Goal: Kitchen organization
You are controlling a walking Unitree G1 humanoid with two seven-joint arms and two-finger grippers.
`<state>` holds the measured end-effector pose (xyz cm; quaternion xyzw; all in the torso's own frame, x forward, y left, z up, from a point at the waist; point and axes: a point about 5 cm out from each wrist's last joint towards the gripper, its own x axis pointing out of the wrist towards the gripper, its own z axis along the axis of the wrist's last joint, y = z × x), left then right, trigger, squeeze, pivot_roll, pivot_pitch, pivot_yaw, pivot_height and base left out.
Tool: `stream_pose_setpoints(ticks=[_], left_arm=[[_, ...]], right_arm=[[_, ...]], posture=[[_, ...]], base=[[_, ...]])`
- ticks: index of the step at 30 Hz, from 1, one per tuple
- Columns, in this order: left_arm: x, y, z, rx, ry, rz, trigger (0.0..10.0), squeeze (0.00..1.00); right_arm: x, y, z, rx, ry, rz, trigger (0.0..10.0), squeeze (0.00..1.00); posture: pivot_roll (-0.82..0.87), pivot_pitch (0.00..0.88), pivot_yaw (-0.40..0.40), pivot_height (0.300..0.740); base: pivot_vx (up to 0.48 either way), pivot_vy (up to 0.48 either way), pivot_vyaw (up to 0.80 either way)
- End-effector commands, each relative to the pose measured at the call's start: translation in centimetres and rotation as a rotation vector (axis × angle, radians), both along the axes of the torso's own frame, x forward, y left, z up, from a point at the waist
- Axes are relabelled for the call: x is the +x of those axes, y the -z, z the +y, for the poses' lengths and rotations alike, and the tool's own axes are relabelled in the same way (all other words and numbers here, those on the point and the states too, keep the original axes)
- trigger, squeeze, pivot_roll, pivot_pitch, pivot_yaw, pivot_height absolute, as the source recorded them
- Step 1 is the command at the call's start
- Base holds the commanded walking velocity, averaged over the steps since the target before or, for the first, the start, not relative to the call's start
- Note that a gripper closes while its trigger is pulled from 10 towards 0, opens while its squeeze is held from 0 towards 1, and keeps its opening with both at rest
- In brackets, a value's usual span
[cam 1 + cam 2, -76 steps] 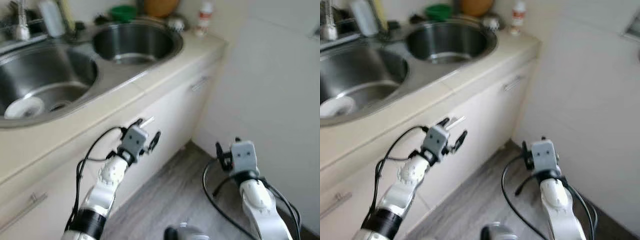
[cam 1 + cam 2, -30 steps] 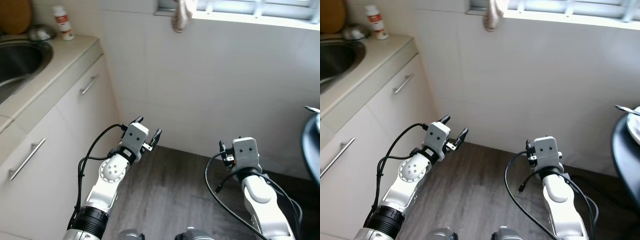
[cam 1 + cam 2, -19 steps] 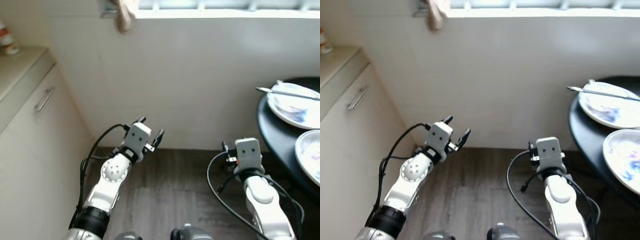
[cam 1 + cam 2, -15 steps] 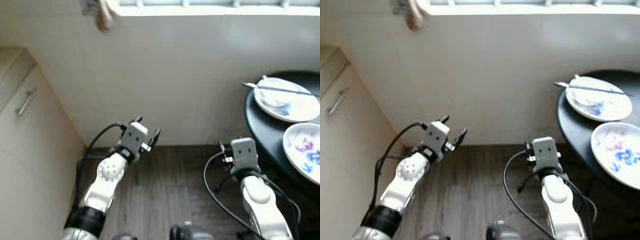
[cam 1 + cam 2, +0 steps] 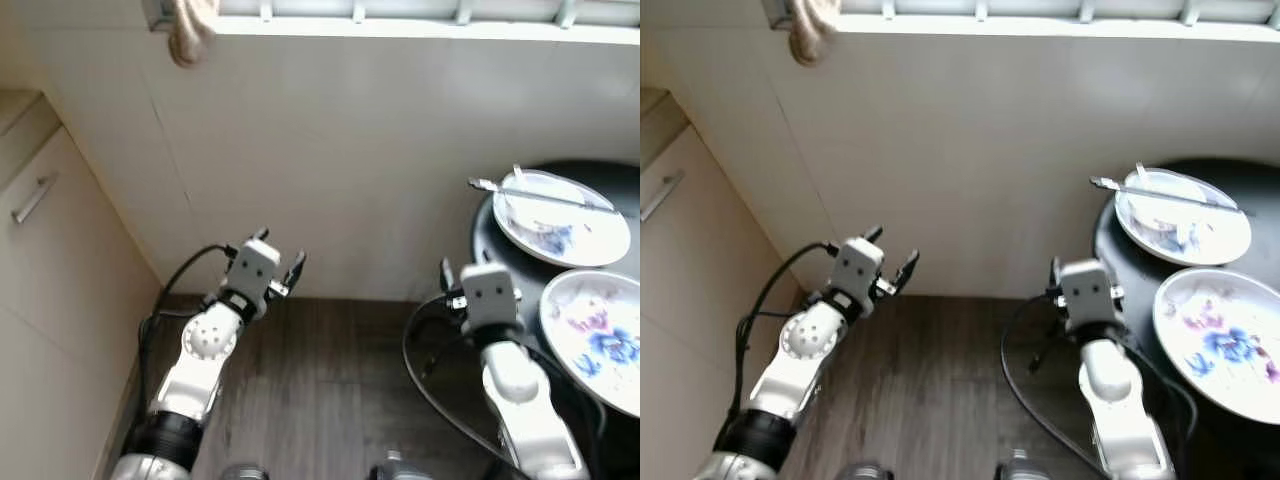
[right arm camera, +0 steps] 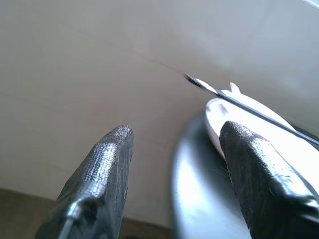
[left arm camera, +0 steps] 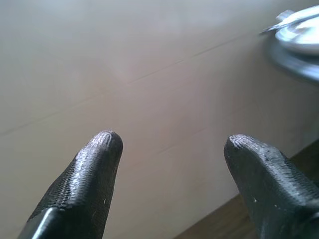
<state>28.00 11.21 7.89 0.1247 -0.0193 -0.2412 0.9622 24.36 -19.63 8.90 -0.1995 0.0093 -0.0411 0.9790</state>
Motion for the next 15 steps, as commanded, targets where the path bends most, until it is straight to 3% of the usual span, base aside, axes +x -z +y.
stream_pose_setpoints(ticks=[1,4,10,14,15], left_arm=[[0.12,-0.26,0.7,0.02,-0.005,-0.014,10.0,0.0],[0.09,-0.25,0.71,0.021,-0.003,-0.014,10.0,0.0],[0.08,-0.19,0.69,0.022,-0.003,-0.011,10.0,0.0],[0.14,-0.21,0.64,0.023,0.001,-0.009,10.0,0.0],[0.16,-0.2,0.62,0.023,0.001,-0.008,10.0,0.0]], right_arm=[[0.07,0.14,0.2,0.0,0.013,0.006,10.0,0.0],[0.1,0.44,0.05,0.011,0.033,0.017,10.0,0.0],[0.17,0.62,-0.14,0.021,0.049,0.024,10.0,0.0],[0.22,0.75,0.11,0.007,0.035,0.038,10.0,0.0],[0.23,1.09,-0.2,0.047,0.06,0.061,10.0,0.0]], posture=[[0.04,0.0,-0.014,0.74],[0.04,0.0,-0.014,0.74],[0.04,0.0,-0.014,0.74],[0.03,0.0,-0.011,0.74],[0.03,0.0,-0.011,0.74]], base=[[0.0,0.0,0.0],[0.0,0.0,0.0],[0.0,0.0,-0.76],[0.0,0.0,0.0],[0.0,0.0,0.0]])
